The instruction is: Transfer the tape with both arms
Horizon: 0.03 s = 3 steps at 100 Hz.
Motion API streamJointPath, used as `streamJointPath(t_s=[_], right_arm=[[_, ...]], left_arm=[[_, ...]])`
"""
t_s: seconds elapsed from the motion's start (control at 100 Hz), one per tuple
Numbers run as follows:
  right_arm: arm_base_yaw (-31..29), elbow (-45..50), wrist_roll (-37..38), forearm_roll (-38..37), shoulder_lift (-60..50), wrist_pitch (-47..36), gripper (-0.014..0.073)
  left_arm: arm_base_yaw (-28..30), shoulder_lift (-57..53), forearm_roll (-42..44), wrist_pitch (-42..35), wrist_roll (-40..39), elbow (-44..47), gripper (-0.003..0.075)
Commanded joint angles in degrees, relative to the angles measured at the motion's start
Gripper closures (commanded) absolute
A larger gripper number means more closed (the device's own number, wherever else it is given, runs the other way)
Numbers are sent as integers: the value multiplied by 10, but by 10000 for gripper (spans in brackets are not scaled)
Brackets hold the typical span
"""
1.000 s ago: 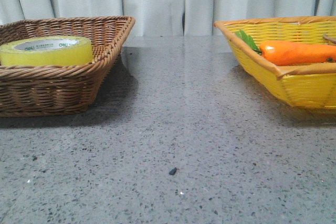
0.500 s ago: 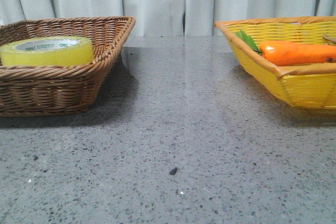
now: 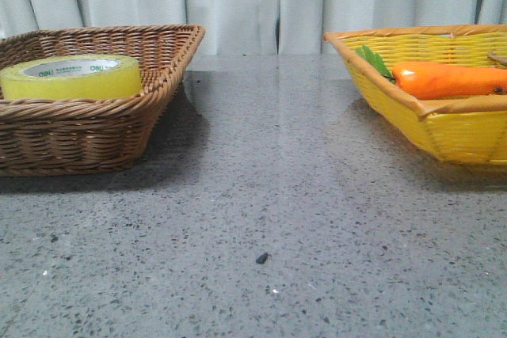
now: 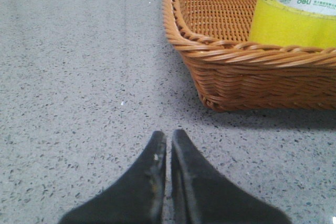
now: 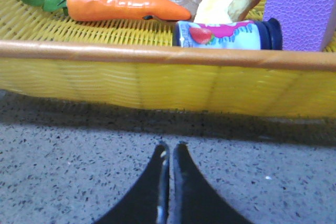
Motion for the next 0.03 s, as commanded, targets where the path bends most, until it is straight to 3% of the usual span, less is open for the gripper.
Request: streamJointPath(t_s=[0.0, 0.02], right_arm=[[-5, 12, -4, 1, -11, -10, 640], [-5, 12, -4, 1, -11, -10, 640]], left_arm=[[2, -17, -2, -26, -6, 6, 741], [2, -17, -2, -26, -6, 6, 741]])
